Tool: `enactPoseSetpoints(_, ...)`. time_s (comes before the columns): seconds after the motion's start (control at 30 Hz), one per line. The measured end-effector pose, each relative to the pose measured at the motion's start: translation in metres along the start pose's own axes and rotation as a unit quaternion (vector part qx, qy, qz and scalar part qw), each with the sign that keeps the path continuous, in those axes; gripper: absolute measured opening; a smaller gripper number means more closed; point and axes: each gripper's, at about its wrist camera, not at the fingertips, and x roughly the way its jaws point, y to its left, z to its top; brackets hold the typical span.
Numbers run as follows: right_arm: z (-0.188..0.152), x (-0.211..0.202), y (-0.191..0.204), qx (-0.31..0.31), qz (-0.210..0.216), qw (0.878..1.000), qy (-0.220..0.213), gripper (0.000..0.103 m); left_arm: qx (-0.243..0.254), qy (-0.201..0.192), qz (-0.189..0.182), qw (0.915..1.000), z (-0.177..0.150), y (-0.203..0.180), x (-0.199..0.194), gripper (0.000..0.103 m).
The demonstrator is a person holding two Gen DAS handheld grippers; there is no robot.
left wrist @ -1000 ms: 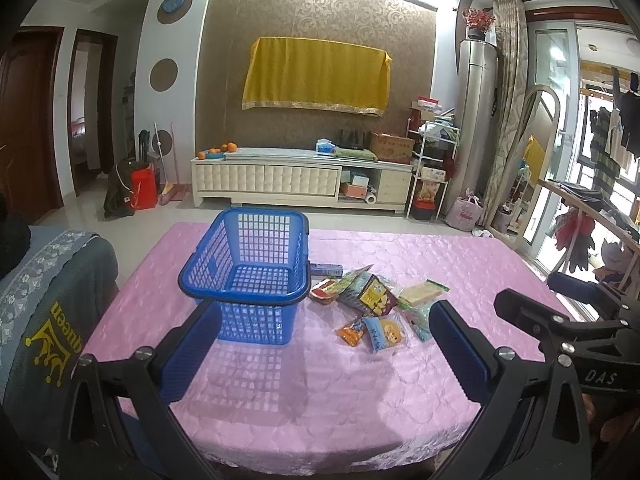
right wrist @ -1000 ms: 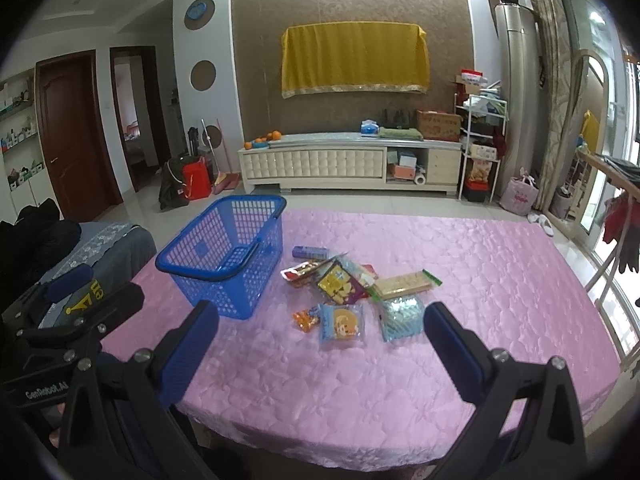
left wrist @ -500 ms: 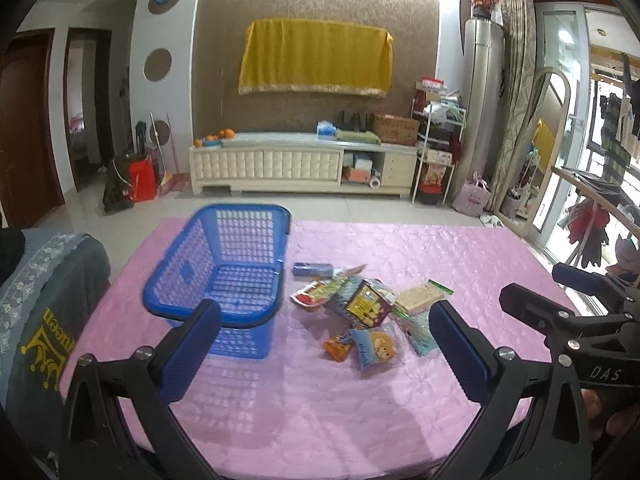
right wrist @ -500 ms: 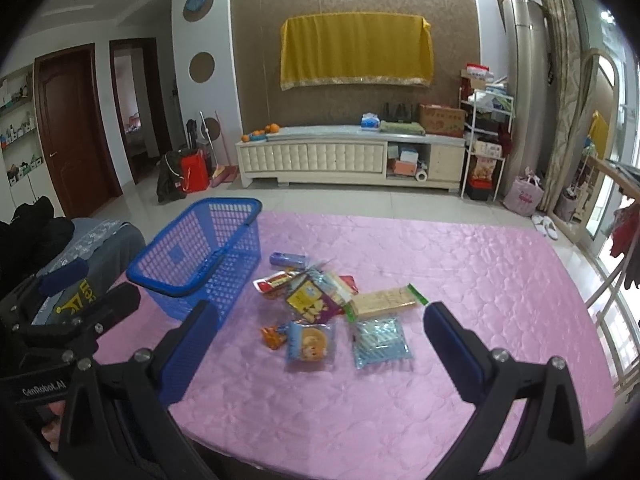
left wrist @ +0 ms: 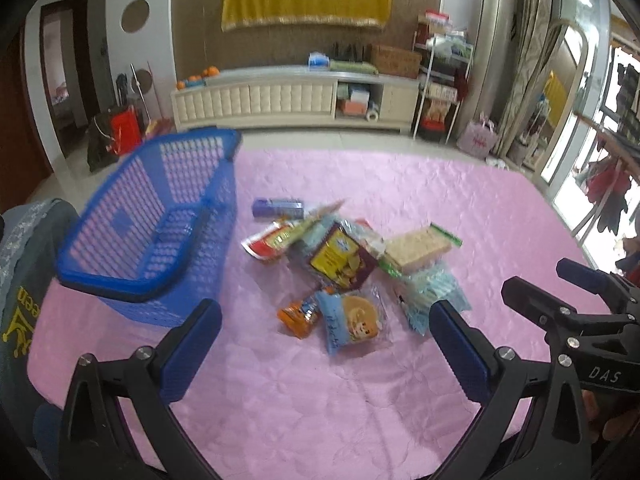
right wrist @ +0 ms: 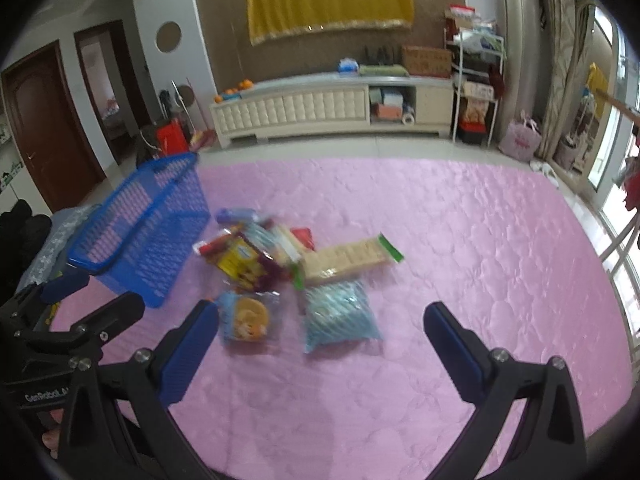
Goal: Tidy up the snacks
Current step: 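Move both tools toward the snack pile, left toward the cartoon cookie pack, then grasp the cartoon cookie pack with left tool while right tool grasps the blue striped bag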
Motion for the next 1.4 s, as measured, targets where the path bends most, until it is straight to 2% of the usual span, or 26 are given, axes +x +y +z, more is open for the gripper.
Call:
enactPoseSetpoints(0.23,-0.01,0.049,-0.03,0.022,0.002,0.999,0.042,0.103,0.014,0.062,0.007,0.998,-0.002,-0.018,0.058,0.103)
enactPoseSetpoints(0.47,-0.018,0.078,-0.053,0.024,0.008,0.998,0.06,0.103,0.016,0.122,0.008,0.9924,-0.005,-0.033,0.112,0.103)
enactPoseSetpoints(0.73,-0.026,0.091,-0.065,0.031,0.011,0.997,0.076,0.103,0.032,0.15,0.045,0.9871,-0.013,-0.038,0.142,0.102)
enactPoseSetpoints(0.83,-0.028,0.091,-0.067,0.035,0.012,0.996,0.078,0.103,0.028,0.171,0.028,0.9845,-0.018,-0.041,0.154,0.084)
enactPoseSetpoints(0.93,-0.026,0.093,-0.066,0.031,0.013,0.996,0.079,0.103,0.017,0.17,0.013,0.9853,-0.019,-0.04,0.152,0.07)
enactPoseSetpoints(1.07,-0.025,0.091,-0.059,0.022,0.019,0.996,0.081,0.103,0.015,0.164,0.0,0.9863,-0.023,-0.036,0.139,0.059)
enactPoseSetpoints(1.17,-0.023,0.091,-0.052,0.02,0.025,0.996,0.084,0.103,0.011,0.161,-0.012,0.9868,-0.026,-0.03,0.126,0.057)
enactPoseSetpoints(1.33,-0.019,0.094,-0.041,0.02,0.047,0.994,0.094,0.103,0.007,0.131,-0.023,0.9911,-0.027,-0.015,0.097,0.056)
enactPoseSetpoints(1.4,-0.017,0.098,-0.034,0.016,0.034,0.994,0.098,0.103,0.007,0.117,-0.025,0.9928,-0.023,-0.009,0.087,0.056)
